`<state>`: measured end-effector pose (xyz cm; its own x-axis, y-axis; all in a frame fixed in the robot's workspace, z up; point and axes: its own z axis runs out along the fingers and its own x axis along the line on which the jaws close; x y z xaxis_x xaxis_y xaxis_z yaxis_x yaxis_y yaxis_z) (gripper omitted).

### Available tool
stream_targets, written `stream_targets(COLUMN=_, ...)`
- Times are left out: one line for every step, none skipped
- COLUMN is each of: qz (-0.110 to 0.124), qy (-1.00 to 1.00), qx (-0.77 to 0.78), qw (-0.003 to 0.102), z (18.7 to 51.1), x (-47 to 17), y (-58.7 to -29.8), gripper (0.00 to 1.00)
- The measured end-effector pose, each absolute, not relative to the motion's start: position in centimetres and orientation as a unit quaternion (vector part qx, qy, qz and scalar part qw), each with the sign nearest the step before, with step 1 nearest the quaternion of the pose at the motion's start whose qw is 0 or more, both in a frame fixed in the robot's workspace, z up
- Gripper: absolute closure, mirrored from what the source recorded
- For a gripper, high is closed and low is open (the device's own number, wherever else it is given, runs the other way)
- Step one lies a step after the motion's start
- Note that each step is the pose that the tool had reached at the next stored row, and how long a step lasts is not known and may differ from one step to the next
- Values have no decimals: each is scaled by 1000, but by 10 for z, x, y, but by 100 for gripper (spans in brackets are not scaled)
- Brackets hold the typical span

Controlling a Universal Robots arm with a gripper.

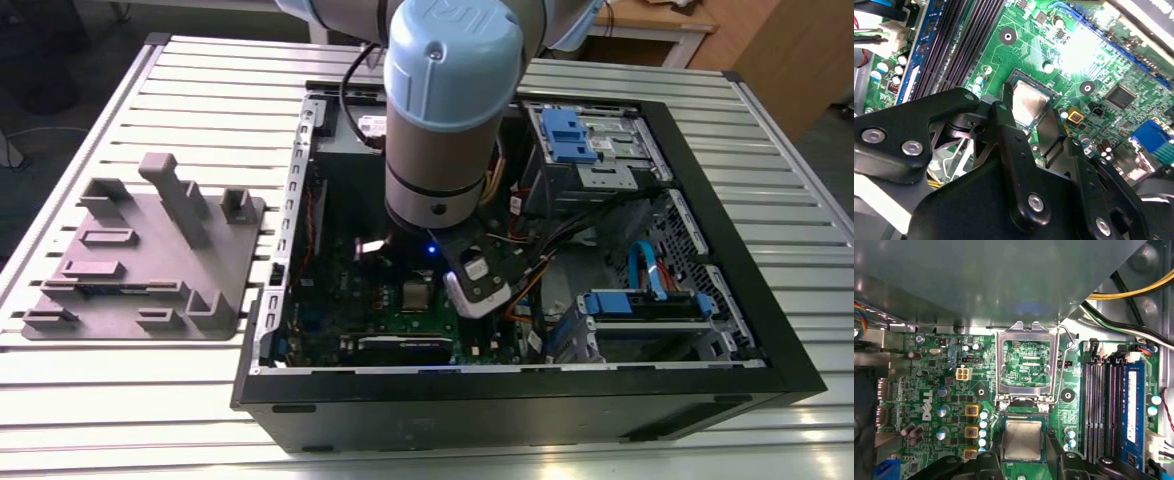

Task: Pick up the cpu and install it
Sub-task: 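Place the cpu into insertion slot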

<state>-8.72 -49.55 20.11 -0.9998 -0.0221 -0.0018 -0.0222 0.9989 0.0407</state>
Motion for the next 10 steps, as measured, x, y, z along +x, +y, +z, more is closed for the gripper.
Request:
stream_targets(qz=19, qy=1000, qx=-11, qw=1, z=201, x=-87, y=-495, gripper=53)
stream_targets(qz=19, qy=1000, qx=-11, qw=1, z=201, x=-87, y=-495, gripper=53)
stream_targets(qz=19, qy=1000, qx=-11, qw=1, z=201, x=-87, y=-495, gripper=53)
stream_targets(qz=19, qy=1000, qx=-11, qw=1, z=201, x=-87, y=-495, gripper=53)
stream_targets(qz=19, qy=1000, qx=-11, qw=1, z=202, x=-87, y=-495, gripper=53)
stream_targets(qz=19, qy=1000, qx=-11, qw=1, z=202, x=-87, y=-495, gripper=53)
stream_targets(qz=19, qy=1000, qx=-11, qw=1, z=202, x=-87, y=-496, gripper=53)
stream_targets(qz=19, qy=1000, qx=-11, qw=1, z=202, x=-87, y=-495, gripper=55)
stream_targets(qz=18, qy=1000, qx=-11, qw=1, z=202, x=-87, y=-495, gripper=61)
stream_targets(qz=18, qy=1000, qx=-11, qw=1, z=201, x=-87, y=-495, gripper=61)
